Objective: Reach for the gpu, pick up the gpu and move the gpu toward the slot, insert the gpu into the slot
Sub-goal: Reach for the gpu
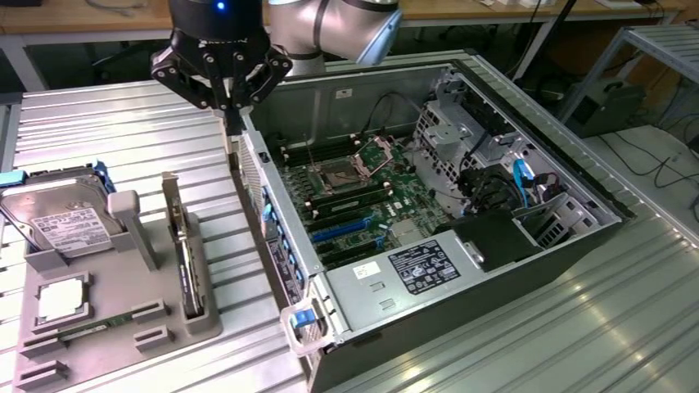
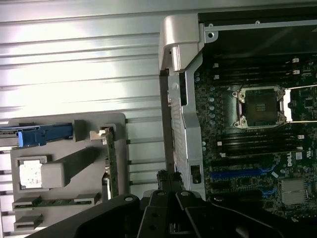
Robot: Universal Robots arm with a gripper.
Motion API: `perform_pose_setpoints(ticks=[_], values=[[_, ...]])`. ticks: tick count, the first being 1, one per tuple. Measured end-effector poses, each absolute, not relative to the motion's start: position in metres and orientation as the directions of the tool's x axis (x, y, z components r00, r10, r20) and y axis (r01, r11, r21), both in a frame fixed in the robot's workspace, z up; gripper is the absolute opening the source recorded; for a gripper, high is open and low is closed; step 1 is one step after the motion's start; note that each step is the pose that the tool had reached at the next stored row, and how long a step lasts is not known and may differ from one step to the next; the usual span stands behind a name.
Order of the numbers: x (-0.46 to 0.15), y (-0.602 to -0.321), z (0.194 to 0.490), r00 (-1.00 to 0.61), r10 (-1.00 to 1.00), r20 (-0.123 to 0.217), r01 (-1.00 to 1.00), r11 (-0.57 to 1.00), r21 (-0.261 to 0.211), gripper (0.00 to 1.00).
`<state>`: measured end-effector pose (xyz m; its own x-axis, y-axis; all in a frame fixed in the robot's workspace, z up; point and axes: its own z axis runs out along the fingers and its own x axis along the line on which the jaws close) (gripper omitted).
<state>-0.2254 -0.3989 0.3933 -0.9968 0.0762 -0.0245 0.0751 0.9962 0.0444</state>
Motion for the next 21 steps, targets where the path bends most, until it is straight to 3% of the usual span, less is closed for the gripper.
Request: perform_pose_setpoints(ticks=[21], values=[[-0.255, -0.399, 0.393, -0.997, 0.076, -0.024, 0.075, 0.996, 0.044, 0.11]])
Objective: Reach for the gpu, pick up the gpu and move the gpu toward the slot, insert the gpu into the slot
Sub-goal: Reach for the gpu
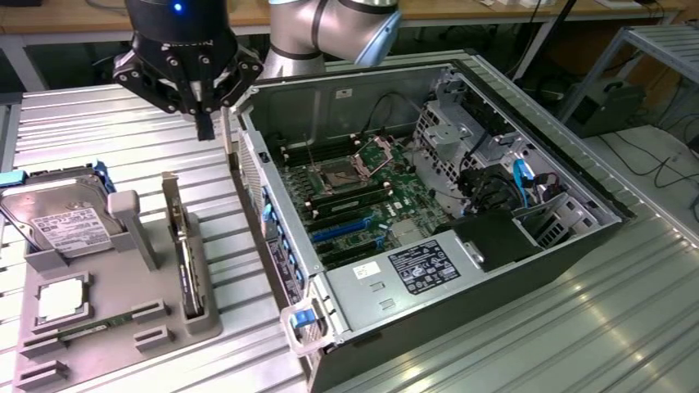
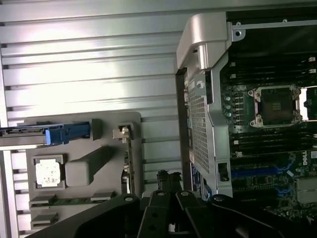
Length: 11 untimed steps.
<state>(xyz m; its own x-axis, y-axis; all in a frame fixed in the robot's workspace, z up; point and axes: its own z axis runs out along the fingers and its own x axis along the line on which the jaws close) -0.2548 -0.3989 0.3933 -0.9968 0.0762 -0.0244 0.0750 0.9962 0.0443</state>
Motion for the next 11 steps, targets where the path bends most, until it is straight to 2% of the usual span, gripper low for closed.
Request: perform_pose_setpoints(ticks=[11], values=[[-0.272, -0.399, 0.393, -0.997, 0.076, -0.024, 0.075, 0.996, 0.044, 0.11]])
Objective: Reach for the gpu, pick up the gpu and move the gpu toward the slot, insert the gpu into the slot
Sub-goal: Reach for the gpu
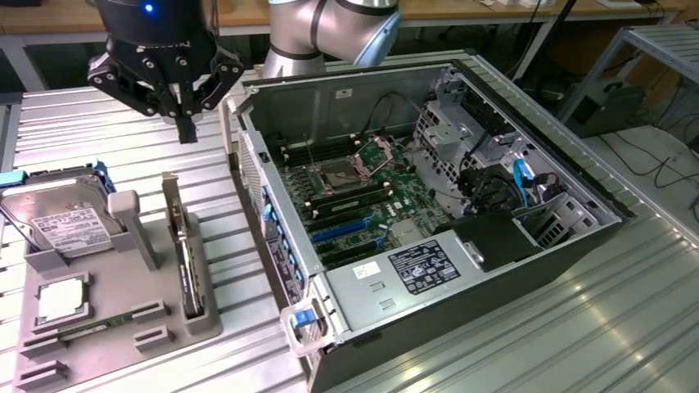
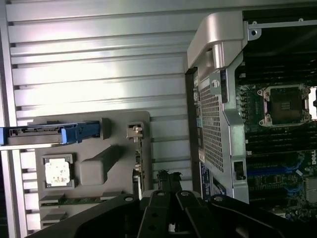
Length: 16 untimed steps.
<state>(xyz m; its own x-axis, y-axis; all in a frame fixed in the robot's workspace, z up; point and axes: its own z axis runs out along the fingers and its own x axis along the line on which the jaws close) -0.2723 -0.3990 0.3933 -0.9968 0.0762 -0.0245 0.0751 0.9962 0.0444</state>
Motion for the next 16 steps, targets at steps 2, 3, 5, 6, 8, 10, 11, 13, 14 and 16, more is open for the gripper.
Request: perform_pose_setpoints(ticks=[2, 3, 5, 6, 8, 10, 11, 13, 14, 16], values=[[-0.275, -0.399, 0.393, -0.997, 0.076, -0.025, 0.075, 0.996, 0.044, 0.11], [-0.277, -0.399, 0.393, -0.997, 0.076, -0.024, 0.075, 0.996, 0.044, 0.11], [-0.280, -0.399, 0.393, -0.997, 0.076, -0.024, 0.075, 0.996, 0.044, 0.11], [-0.282, -0.399, 0.393, -0.997, 0.076, -0.024, 0.075, 0.996, 0.044, 0.11], [-0.285, -0.399, 0.393, -0.997, 0.076, -0.024, 0.075, 0.996, 0.044, 0.11], [-0.287, -0.399, 0.393, -0.997, 0.076, -0.024, 0.075, 0.996, 0.044, 0.11], [-0.289, -0.399, 0.393, -0.997, 0.076, -0.024, 0.075, 0.996, 0.044, 0.11], [-0.291, -0.399, 0.393, -0.997, 0.076, -0.024, 0.075, 0.996, 0.044, 0.11], [-0.293, -0.399, 0.393, -0.997, 0.076, -0.024, 0.075, 0.996, 0.044, 0.11], [-0.295, -0.399, 0.393, -0.997, 0.076, -0.025, 0.075, 0.996, 0.044, 0.11]])
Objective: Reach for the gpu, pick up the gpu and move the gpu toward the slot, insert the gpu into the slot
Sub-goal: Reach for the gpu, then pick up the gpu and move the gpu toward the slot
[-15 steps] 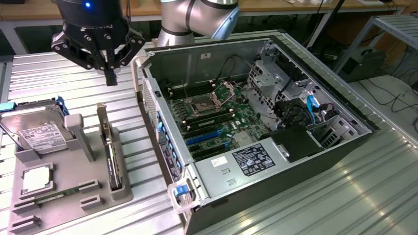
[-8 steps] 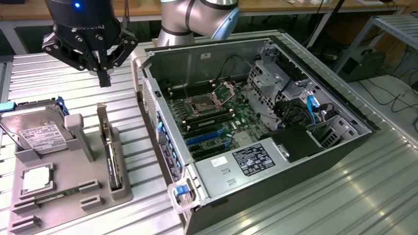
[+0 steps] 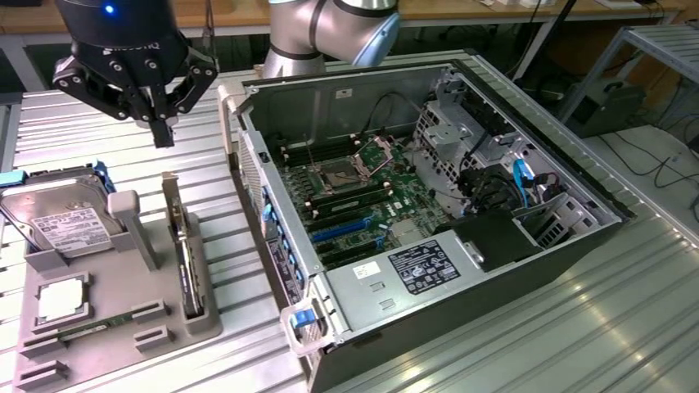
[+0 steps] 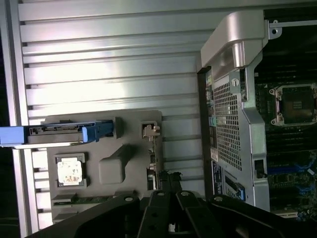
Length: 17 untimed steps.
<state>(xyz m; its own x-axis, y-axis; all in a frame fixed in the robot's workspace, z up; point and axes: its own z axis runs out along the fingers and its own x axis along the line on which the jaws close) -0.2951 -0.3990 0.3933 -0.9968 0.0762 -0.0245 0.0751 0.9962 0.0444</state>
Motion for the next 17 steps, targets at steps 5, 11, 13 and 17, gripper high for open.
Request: perform_pose_setpoints(ticks=[5, 11, 13, 17], values=[[-0.3022, -0.3990, 0.3933, -0.997, 0.076, -0.024, 0.075, 0.996, 0.044, 0.11], [-0.3031, -0.3990, 0.3933, -0.997, 0.076, -0.024, 0.075, 0.996, 0.044, 0.11], [-0.3031, -0.3990, 0.3933, -0.997, 0.076, -0.024, 0.075, 0.996, 0.044, 0.11], [-0.3031, -0.3990, 0.3933, -0.997, 0.076, -0.024, 0.075, 0.996, 0.044, 0.11]])
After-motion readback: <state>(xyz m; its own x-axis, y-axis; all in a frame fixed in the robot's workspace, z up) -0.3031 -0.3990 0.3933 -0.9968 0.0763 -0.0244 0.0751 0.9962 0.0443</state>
